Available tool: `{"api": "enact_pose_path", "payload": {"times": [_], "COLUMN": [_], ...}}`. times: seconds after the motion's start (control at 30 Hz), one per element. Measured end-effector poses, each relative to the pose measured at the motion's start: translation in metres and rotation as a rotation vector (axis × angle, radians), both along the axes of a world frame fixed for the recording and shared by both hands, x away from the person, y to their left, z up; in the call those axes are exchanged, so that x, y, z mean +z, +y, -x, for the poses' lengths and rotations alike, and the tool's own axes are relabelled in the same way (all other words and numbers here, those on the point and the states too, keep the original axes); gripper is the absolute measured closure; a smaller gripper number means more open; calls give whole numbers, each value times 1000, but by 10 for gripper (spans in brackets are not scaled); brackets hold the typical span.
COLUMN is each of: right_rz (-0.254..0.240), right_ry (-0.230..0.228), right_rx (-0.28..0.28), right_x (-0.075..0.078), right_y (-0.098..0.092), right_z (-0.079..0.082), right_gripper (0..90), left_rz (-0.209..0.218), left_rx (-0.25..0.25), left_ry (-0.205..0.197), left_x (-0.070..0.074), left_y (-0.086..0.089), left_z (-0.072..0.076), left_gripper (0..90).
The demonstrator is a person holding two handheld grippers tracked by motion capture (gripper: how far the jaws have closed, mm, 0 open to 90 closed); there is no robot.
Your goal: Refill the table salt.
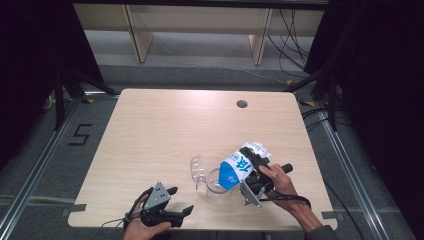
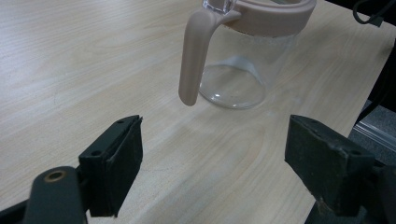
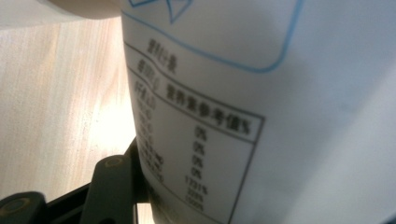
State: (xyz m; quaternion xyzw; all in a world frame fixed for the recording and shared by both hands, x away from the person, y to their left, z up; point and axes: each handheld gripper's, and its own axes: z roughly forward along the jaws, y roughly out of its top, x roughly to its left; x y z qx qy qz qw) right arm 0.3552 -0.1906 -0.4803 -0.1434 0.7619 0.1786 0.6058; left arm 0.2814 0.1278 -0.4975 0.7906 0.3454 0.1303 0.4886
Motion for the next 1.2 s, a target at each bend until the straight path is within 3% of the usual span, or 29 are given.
{"api": "enact_pose_path", "payload": {"times": [0.03, 0.23, 0.3, 0.33, 0.53, 0.67, 0.7, 0.83, 0.87, 1.2], "right_rz": [31, 30, 66, 71, 36, 92, 66, 67, 92, 81], "right_ry": [-23, -20, -57, -51, -18, -68, -47, -48, -78, -60], "right_rx": [14, 8, 27, 21, 0, 24, 15, 19, 34, 14], "right_x": [3, 2, 4, 4, -2, 4, 1, 0, 2, -1], "right_y": [0, 1, 2, 2, 2, 2, 2, 2, 3, 3], "right_z": [-1, 0, -1, 0, 1, 1, 1, 0, 0, 1], "right_gripper": [448, 450, 450, 450, 453, 454, 454, 457, 457, 459], "left_rz": [-1, 6, 10, 11, 7, 12, 13, 15, 7, 6], "left_rx": [-2, 3, 0, -1, 0, 5, 5, 5, 1, 3], "left_ry": [-1, 1, -2, -3, -3, -1, 0, -1, -2, 0], "left_x": [0, 0, 0, 0, 0, 0, 0, 0, 0, 0], "left_y": [0, 0, 0, 0, 0, 0, 0, 0, 0, 0], "left_z": [0, 0, 0, 0, 0, 0, 0, 0, 0, 0], "left_gripper": [190, 190, 190, 190, 190, 189, 190, 190, 189, 189]}}
